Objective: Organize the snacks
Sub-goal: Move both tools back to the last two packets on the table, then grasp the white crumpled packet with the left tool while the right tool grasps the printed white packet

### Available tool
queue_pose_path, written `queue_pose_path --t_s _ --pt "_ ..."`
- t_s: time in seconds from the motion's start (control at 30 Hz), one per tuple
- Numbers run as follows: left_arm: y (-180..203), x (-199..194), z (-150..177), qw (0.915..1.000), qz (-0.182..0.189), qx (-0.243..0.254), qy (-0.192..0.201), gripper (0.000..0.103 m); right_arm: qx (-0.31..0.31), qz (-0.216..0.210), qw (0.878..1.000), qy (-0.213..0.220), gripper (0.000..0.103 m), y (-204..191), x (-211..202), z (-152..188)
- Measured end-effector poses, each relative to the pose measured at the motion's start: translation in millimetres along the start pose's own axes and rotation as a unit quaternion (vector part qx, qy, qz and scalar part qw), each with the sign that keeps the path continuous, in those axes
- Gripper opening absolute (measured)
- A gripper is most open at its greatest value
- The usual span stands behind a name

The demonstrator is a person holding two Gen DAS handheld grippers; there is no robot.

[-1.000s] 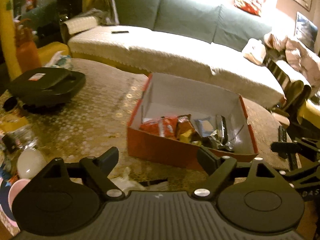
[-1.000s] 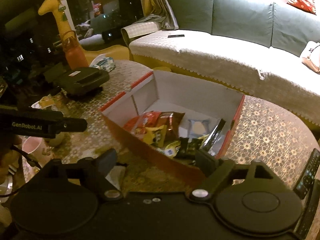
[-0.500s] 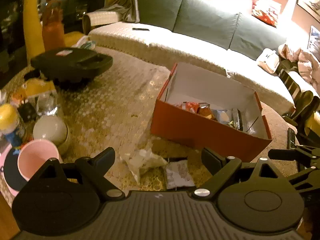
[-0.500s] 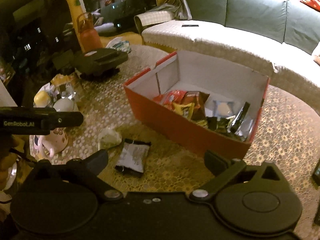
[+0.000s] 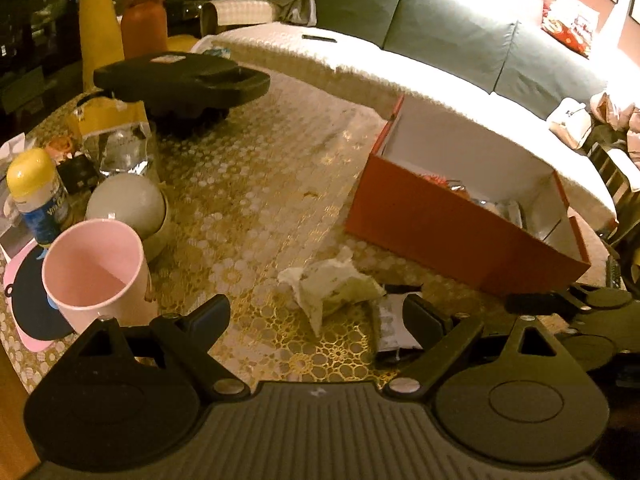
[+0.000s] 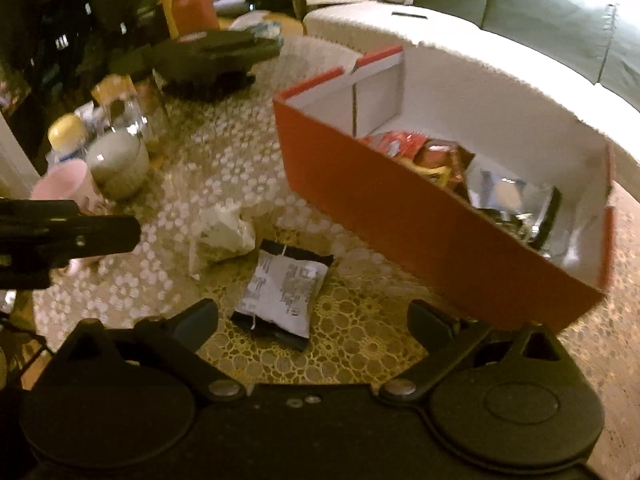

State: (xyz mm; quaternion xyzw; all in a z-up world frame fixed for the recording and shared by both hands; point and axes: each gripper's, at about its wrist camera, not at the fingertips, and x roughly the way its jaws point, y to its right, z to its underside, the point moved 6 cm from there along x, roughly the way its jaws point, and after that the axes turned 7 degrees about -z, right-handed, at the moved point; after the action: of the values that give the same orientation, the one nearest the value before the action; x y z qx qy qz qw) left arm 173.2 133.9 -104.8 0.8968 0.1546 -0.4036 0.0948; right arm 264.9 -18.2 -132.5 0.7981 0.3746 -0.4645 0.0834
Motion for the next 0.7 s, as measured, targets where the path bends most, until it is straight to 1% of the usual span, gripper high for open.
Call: queue_pose_path --t_s 0.13,0.27,0.3,0.37,0.43,0.5,0.57,0.63,0.67,0.7 --pt "-4.3 9.8 2.2 0.9999 -0.001 -0.006 -0.01 0.094 -0.014 0.006 1.0 -0.025 0.099 -4.5 30.9 -1.3" --pt "-7.5 15.5 2.1 0.9999 -0.006 -0.008 -0.012 0.094 -0.024 0.014 0.999 -0.031 0.097 -9.2 46.3 -3.7" --pt "-7.7 16.4 1.4 0.9999 -0.005 -0.008 -0.013 0.094 -0.025 0.02 0.999 -0.029 0.096 -12.0 54.0 -6.6" --pt "-7.6 19.1 0.4 0.9998 -0.004 -0.01 -0.016 0.094 -0.022 0.023 0.999 -0.026 0.094 -12.4 56.3 -8.9" --pt "-7.5 22.1 -0.8 0.9997 -0.003 -0.013 -0.022 0.094 -0.01 0.026 0.999 -0.03 0.089 -10.9 64.8 -14.3" --pt "-7.0 24.3 -2.6 0.9995 -0.002 -0.015 -0.026 0.094 -0.01 0.033 0.999 -0.033 0.085 -10.5 68.1 -15.0" --pt "-6.3 27.0 -5.0 0.9993 0.0 -0.018 -0.032 0.094 -0.015 0.04 0.998 -0.047 0.082 -11.1 74.7 -16.5" --pt "-5.8 30.0 -7.4 0.9989 0.002 -0.023 -0.04 0.094 -0.015 0.04 0.998 -0.05 0.071 -11.6 76.1 -17.1" --pt "-5.9 31.4 -8.9 0.9987 0.004 -0.026 -0.044 0.094 -0.016 0.038 0.998 -0.055 0.069 -12.5 77.4 -17.3" --pt "-5.9 32.7 -10.6 0.9986 0.004 -0.028 -0.046 0.094 -0.019 0.038 0.997 -0.059 0.063 -13.5 78.2 -17.5"
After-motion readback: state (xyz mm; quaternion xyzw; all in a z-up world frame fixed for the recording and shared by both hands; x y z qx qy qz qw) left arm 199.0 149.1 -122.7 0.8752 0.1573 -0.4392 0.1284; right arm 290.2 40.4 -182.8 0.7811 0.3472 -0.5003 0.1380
